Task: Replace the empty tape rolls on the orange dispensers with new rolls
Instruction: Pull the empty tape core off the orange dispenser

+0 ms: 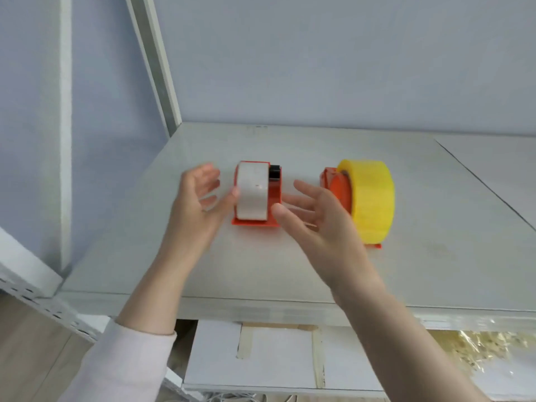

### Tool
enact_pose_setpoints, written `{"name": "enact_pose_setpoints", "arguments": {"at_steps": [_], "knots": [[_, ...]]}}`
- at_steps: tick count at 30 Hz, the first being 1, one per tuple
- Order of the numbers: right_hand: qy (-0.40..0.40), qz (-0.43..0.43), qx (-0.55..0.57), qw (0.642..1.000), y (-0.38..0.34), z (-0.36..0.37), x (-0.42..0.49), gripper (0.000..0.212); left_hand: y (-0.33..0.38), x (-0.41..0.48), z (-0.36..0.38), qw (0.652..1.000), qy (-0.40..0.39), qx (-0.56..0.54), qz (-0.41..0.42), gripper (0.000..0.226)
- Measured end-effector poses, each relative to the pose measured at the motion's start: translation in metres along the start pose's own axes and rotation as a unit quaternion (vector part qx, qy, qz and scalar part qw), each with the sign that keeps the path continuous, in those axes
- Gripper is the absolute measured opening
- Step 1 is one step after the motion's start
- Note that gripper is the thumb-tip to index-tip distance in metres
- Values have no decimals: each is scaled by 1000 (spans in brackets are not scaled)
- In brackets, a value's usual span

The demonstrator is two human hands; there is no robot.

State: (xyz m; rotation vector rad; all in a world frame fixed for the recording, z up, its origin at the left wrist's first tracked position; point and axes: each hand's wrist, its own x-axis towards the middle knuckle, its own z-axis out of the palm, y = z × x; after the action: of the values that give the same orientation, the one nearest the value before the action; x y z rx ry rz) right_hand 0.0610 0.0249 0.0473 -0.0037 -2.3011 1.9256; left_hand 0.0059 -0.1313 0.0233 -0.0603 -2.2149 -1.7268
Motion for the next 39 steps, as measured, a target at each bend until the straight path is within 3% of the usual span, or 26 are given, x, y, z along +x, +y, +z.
{"name": "enact_pose_setpoints", "arguments": {"at_steps": [3,4,7,9,12,16,19,22,26,28,32,36,39], "knots": [[36,-12,-111,993,14,42,31,84,-20,12,2,988,-135,43,-64,87],[51,-7,-132,990,15,53,38,89,-24,15,3,980,-181,36,-69,87],[96,17,-121,988,18,67,48,84,-28,21,8,964,-262,34,-36,62],[115,23,-119,986,18,70,49,78,-32,22,13,967,-243,79,-4,60],[125,23,-171,977,12,73,49,74,-32,21,13,976,-213,42,-29,51],[124,7,-246,961,-9,66,57,74,-45,19,16,976,-186,110,9,77],[97,-1,-286,953,-26,60,67,48,-44,13,20,977,-168,131,13,84],[118,-30,-285,951,-42,54,77,34,-45,8,23,973,-166,157,34,98],[113,-39,-269,956,-66,45,92,38,-35,0,20,966,-171,186,57,106],[88,-25,-254,963,-64,47,95,38,-24,2,13,978,-152,131,54,97],[68,-10,-179,981,-49,50,90,35,9,17,-3,991,-94,-90,22,58],[69,-19,-93,993,-45,49,83,26,22,34,-4,992,-62,-106,15,13],[102,-35,-81,991,-39,45,78,19,18,35,-3,988,-66,-139,-10,13]]}}
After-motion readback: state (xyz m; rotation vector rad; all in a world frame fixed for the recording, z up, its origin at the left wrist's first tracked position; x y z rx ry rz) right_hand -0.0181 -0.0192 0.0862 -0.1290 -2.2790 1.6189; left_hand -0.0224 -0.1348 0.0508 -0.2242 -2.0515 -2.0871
